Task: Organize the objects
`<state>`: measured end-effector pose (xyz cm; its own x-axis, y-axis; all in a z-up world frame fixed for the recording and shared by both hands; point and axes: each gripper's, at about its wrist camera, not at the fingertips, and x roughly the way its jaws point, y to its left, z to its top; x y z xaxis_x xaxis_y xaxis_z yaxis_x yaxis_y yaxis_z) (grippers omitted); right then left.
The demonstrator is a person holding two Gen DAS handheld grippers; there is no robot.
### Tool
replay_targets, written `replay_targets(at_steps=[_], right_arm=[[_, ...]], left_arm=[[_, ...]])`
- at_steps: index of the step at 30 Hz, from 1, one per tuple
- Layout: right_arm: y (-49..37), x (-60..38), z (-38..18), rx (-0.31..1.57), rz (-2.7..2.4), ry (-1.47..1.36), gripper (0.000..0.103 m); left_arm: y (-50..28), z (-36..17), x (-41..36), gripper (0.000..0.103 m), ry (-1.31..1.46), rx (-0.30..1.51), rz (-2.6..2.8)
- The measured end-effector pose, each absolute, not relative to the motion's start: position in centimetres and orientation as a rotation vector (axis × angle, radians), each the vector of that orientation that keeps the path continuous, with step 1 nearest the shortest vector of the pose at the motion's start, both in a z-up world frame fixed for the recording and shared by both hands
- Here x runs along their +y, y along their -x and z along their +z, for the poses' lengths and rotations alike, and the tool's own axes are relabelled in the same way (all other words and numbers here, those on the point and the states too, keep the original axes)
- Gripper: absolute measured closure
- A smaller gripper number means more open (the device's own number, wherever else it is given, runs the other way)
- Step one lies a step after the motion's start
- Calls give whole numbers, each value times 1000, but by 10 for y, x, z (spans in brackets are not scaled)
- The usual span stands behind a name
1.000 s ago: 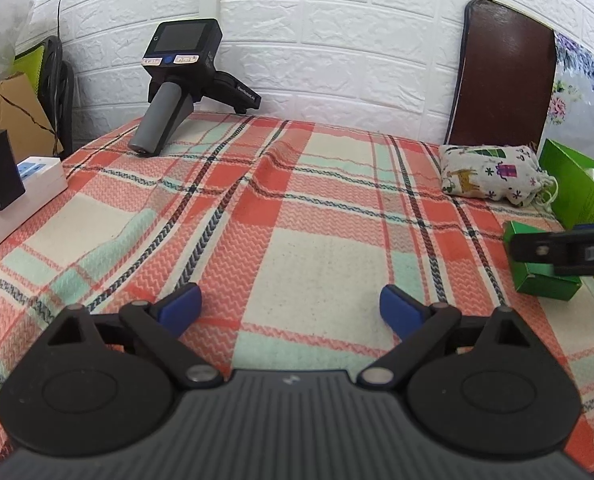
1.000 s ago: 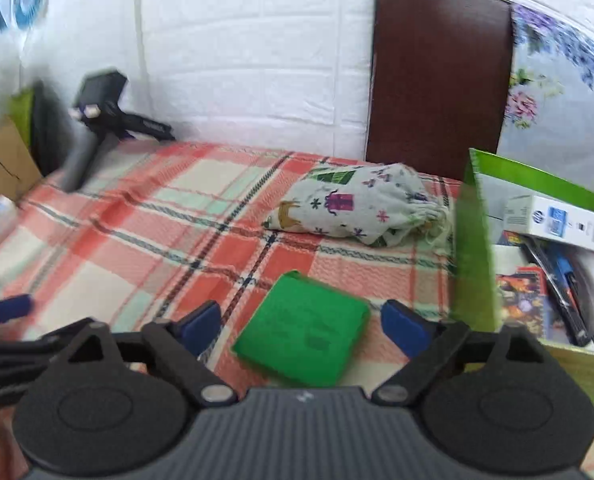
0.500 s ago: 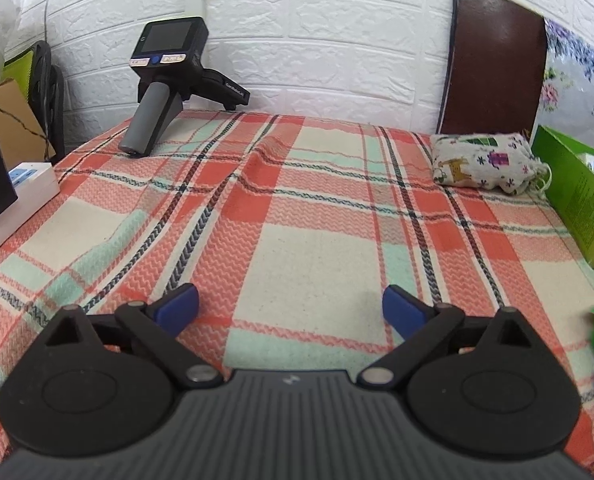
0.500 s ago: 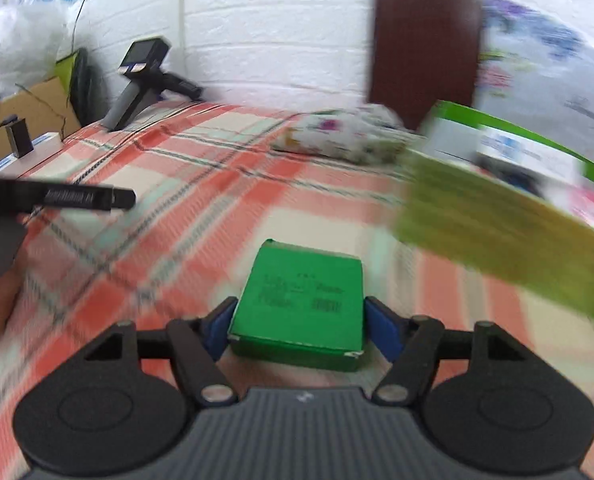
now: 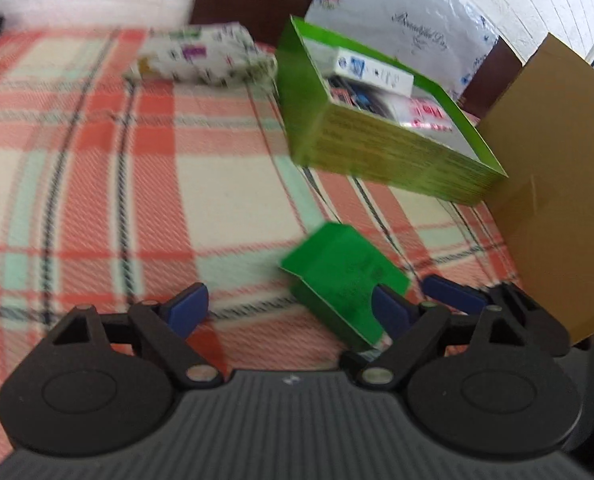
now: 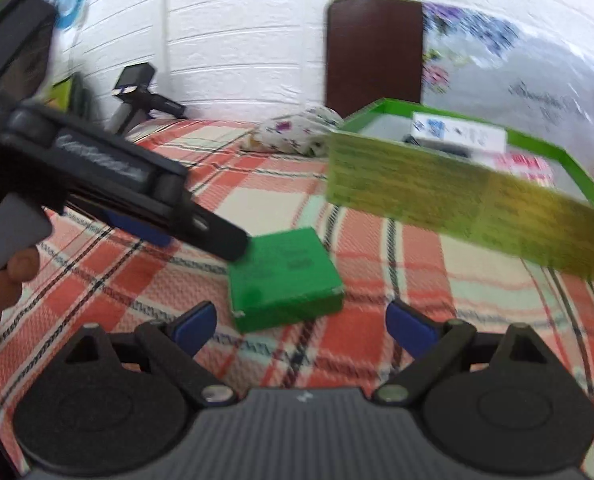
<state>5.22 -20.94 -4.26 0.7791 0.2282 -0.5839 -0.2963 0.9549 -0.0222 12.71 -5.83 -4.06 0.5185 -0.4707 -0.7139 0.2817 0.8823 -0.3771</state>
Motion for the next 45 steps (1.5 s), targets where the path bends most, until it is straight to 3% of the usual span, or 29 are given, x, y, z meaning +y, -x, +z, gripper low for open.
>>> replay_targets(at_steps=[4, 6, 7, 8, 10, 13, 20, 29, 32, 35, 39, 41, 45], right_arm=[[-68, -203, -48, 650, 312, 117, 12], [-73, -204, -49, 646, 333, 92, 27], [-73, -204, -48, 633, 340, 88, 38], [-72, -204, -47, 621, 339, 83, 40], [-68, -207, -48, 602, 317, 67, 41], [-59, -219, -40, 541, 262, 18, 41], [-67, -254, -6, 341, 106, 25, 41], [-123, -315, 6, 295, -101, 0, 40], [-144, -323, -4, 324, -179, 37, 35], [-148, -324, -13, 337, -200, 39, 25], [-134, -318, -14, 295, -188, 23, 25], [-124, -311, -12, 272, -173, -9, 24], [-108, -298, -10, 269, -128, -31, 24]], left_arm=[[-132, -42, -71, 13, 200, 913, -480], [-133, -43, -80, 15, 190, 903, -500], [-133, -40, -84, 25, 168, 891, -505], [-132, -38, -89, 36, 142, 876, -510], [-135, -34, -95, 44, 167, 881, -528], [-137, -16, -105, 48, 188, 844, -559], [-164, 33, -161, 48, 105, 702, -666], [-214, 46, -252, 45, -32, 631, -733], [-224, 38, -272, 44, -108, 627, -663], [-228, 29, -266, 44, -123, 638, -564], [-218, 29, -242, 44, -123, 630, -489], [-209, 31, -232, 35, -130, 614, -458], [-188, 35, -213, 32, -151, 585, -403]])
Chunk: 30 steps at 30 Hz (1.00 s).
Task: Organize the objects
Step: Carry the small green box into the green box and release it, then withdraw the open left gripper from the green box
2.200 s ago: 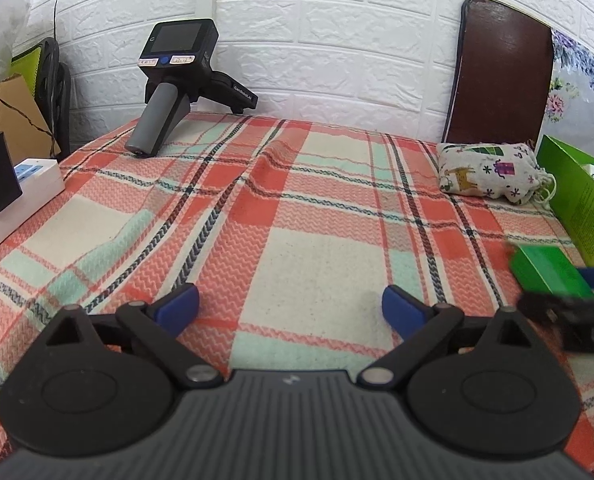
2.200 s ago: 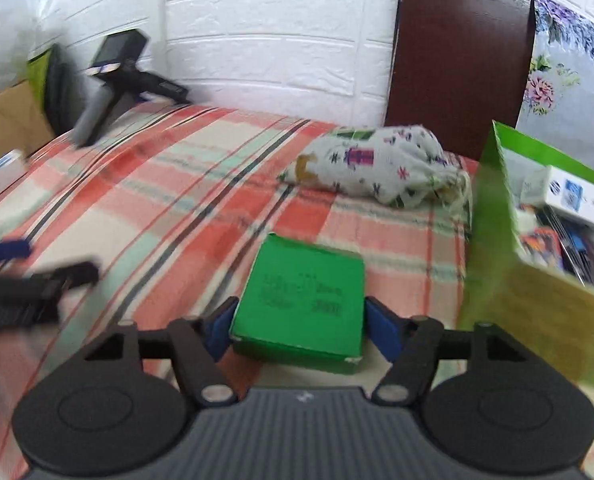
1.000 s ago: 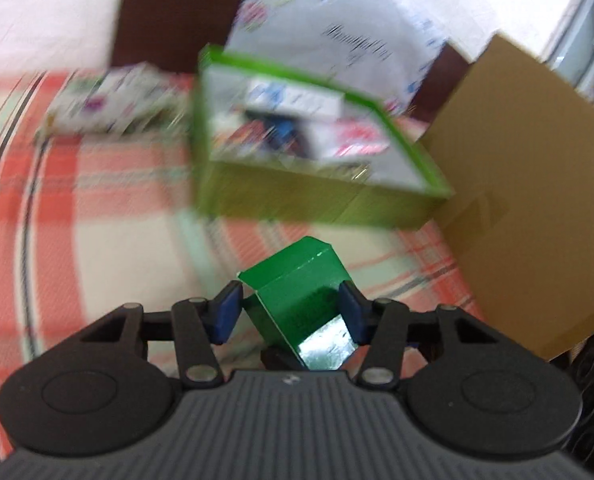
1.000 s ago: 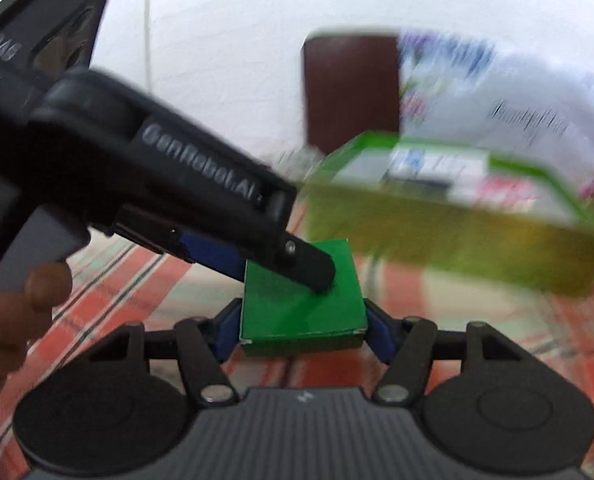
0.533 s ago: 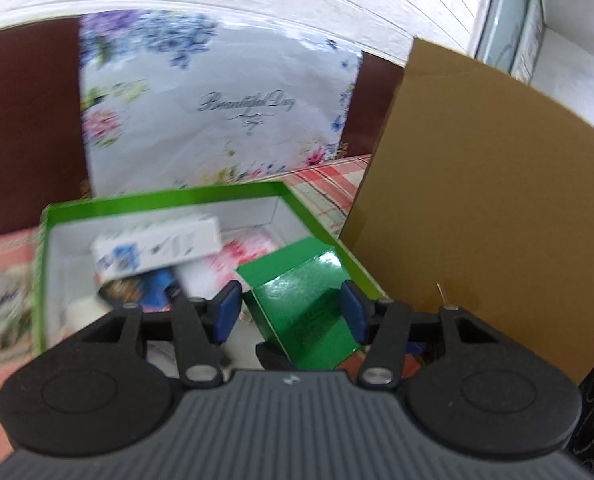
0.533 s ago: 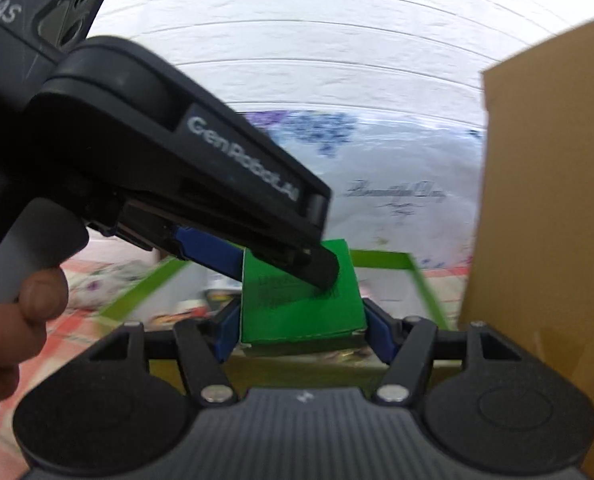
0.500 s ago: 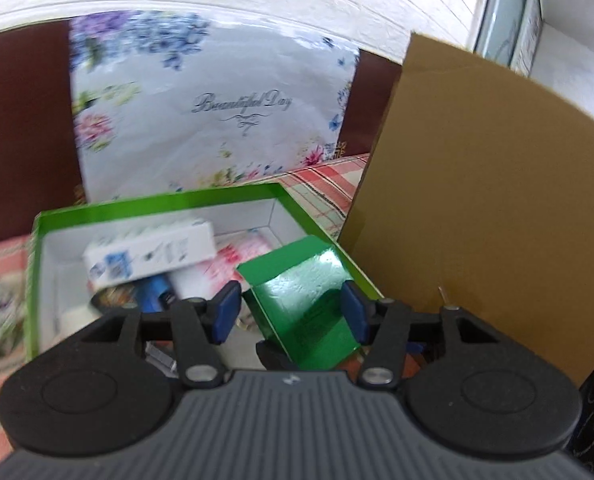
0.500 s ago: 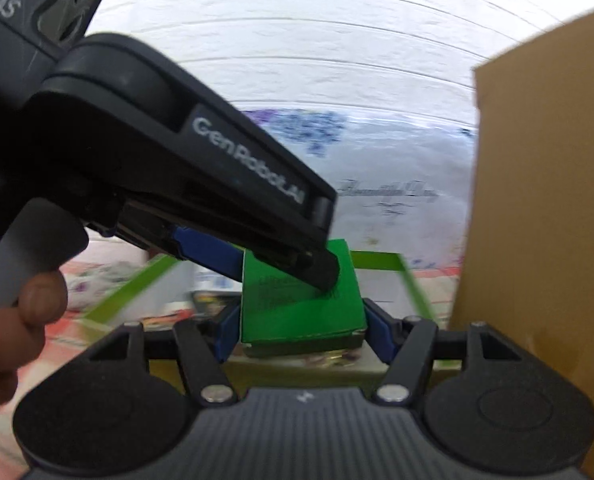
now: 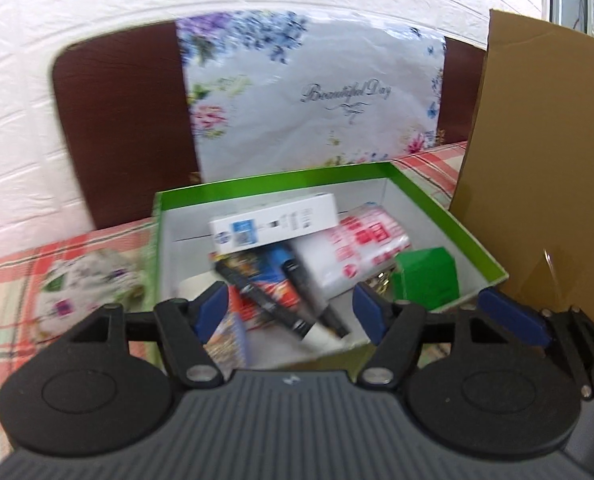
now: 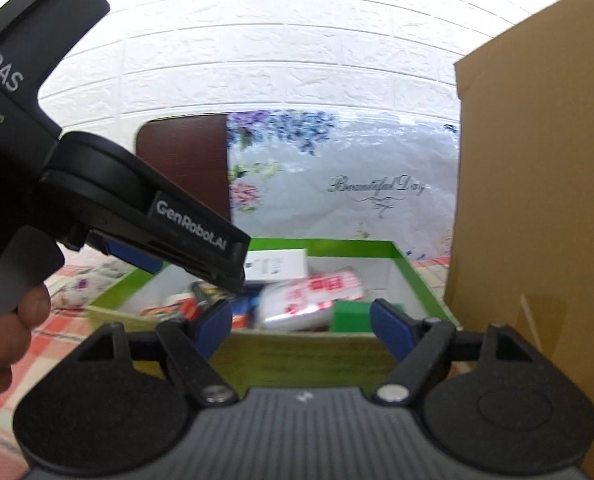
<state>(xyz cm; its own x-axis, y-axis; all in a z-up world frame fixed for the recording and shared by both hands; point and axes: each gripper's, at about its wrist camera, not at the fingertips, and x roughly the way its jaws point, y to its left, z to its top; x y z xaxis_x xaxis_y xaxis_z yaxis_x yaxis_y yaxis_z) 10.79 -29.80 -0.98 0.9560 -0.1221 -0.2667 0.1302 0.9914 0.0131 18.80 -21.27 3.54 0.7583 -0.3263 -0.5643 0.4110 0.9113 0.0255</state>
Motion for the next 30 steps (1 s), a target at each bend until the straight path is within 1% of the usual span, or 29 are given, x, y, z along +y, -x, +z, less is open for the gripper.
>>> replay_targets(at_steps=[12, 21, 25, 30], right_arm=[[-80, -268, -17, 436, -20, -118, 23], [-70, -250, -8, 446, -6, -121, 23], [-70, -236, -8, 461, 17, -105, 23], [-70, -219, -9, 483, 49, -76, 22]], left_arm=[[-146, 18, -145, 31, -144, 622, -265], [-129, 2, -106, 30, -124, 642, -191], [-123, -2, -89, 26, -110, 642, -165], [-119, -7, -69, 26, -109, 642, -128]])
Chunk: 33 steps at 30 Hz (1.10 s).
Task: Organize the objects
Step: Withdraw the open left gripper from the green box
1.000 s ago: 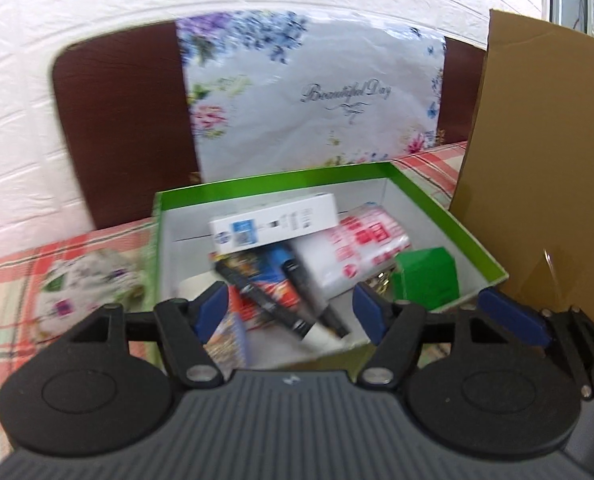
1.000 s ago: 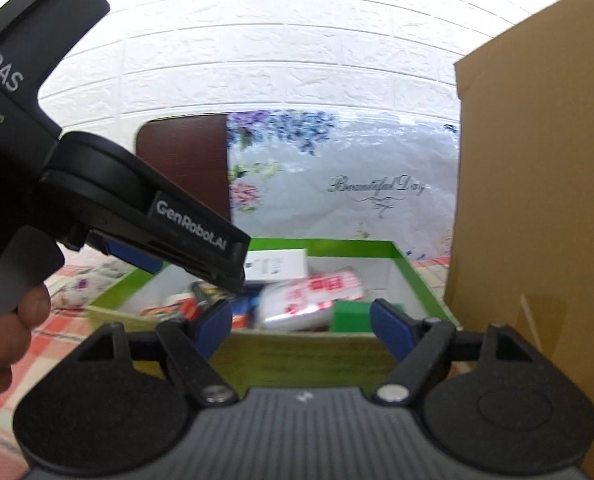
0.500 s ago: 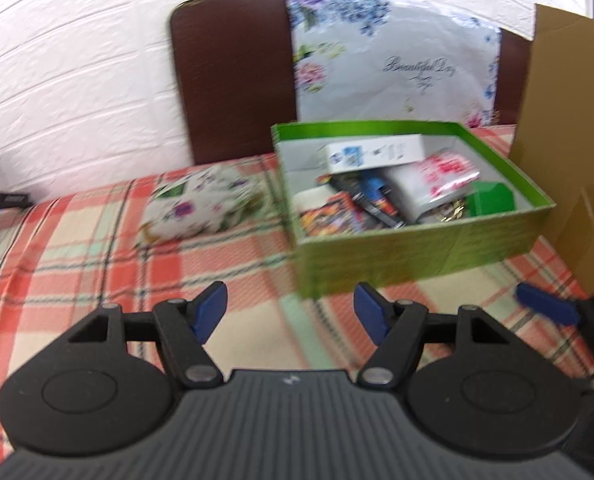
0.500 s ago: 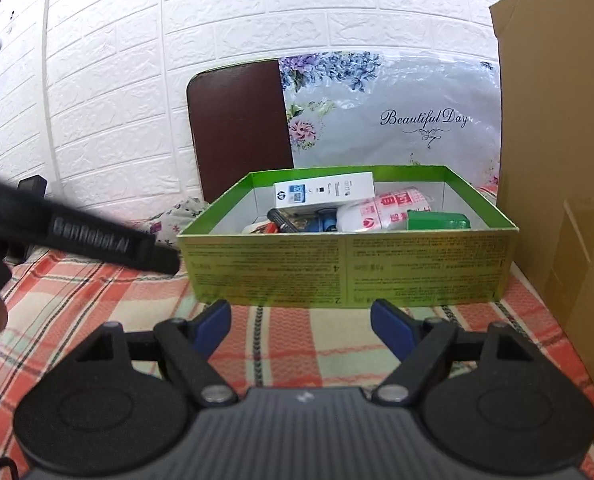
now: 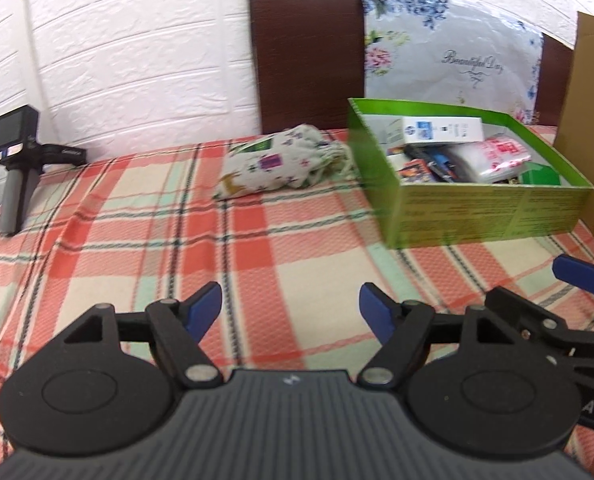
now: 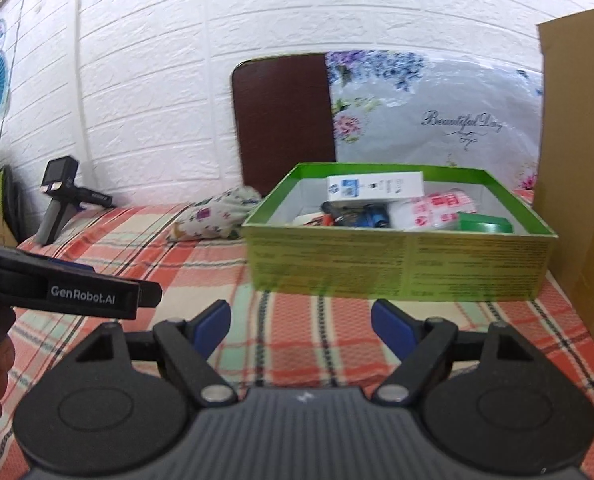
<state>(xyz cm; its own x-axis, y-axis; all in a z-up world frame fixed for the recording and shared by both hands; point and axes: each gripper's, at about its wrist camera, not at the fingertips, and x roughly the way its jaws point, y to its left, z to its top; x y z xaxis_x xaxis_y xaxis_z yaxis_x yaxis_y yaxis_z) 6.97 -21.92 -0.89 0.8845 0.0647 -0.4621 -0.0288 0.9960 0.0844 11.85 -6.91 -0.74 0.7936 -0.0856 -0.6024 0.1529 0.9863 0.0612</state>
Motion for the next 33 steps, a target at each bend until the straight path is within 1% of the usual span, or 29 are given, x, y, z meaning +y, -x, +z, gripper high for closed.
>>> replay_targets(at_steps=[7, 18, 33], right_arm=[[-72, -198, -16, 534, 93, -47, 22], [-79, -183, -30, 620, 113, -45, 22], [-92, -156, -31, 634, 164, 13, 22]], left_arm=[[-120, -18, -46, 25, -115, 645, -77], [-126, -34, -24, 22, -96, 671, -42], [-133, -43, -2, 21, -72, 678, -8]])
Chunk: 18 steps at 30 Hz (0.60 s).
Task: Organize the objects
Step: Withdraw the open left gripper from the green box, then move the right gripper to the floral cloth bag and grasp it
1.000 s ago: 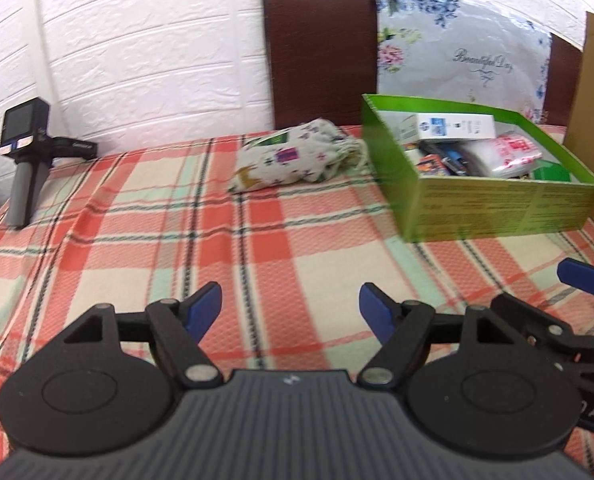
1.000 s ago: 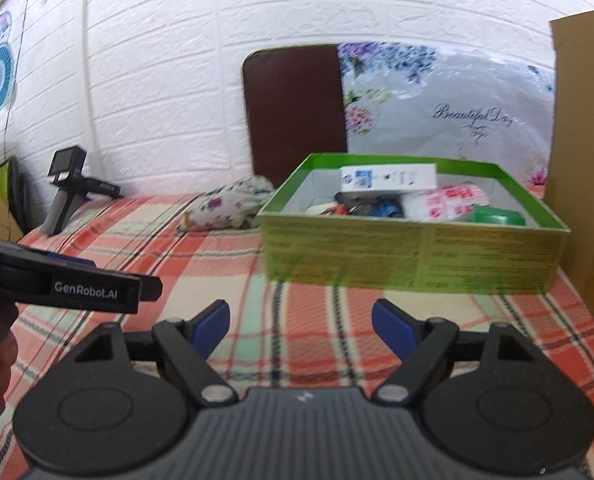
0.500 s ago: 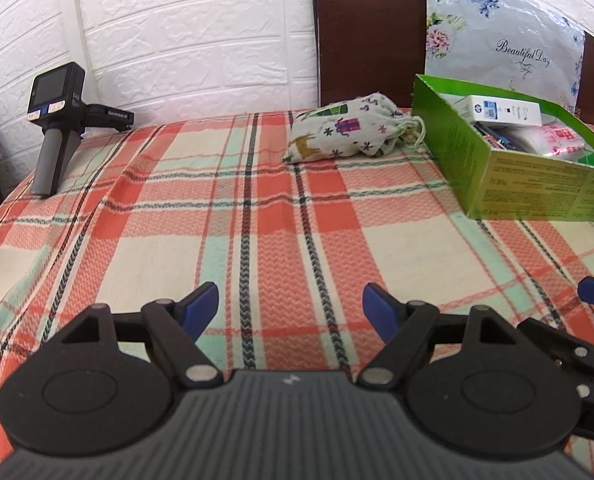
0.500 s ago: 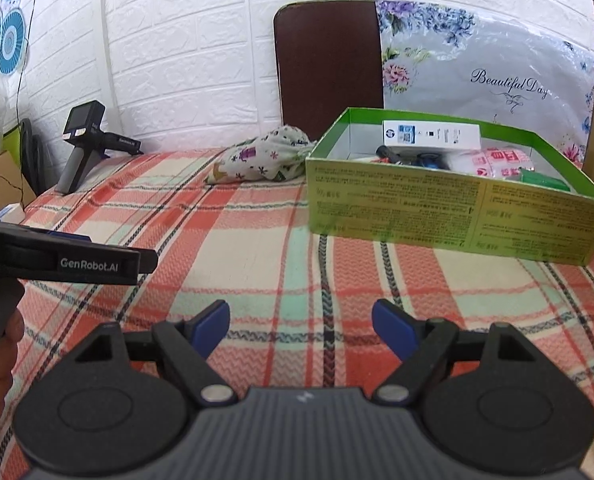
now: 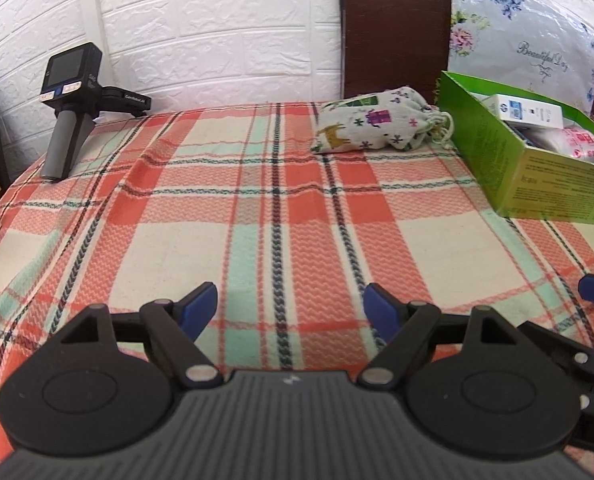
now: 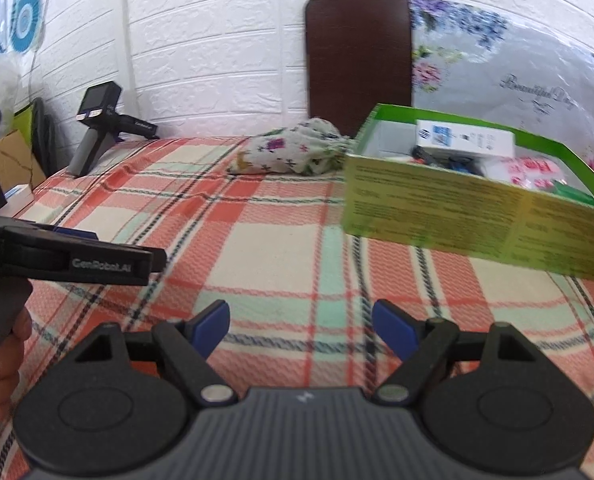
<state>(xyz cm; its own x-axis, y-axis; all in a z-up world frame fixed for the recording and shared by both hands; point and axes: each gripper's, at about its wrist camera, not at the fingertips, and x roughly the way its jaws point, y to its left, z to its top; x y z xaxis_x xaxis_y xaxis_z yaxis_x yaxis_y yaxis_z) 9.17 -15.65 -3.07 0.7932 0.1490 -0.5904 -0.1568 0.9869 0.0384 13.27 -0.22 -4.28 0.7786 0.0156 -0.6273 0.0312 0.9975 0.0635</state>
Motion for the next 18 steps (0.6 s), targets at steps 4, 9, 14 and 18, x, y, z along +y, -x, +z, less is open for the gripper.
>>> replay_targets(at_steps=[4, 9, 14, 18], right_arm=[[-99, -139, -28, 622, 208, 55, 22], [-111, -117, -22, 604, 263, 115, 21], [-145, -101, -9, 576, 307, 180, 20], [-206, -97, 12, 579, 303, 260, 13]], left_arm=[[-137, -44, 8, 21, -62, 679, 15], [-143, -46, 23, 20, -53, 674, 43], [-151, -49, 50, 15, -33, 637, 126], [-152, -53, 80, 10, 92, 594, 162]])
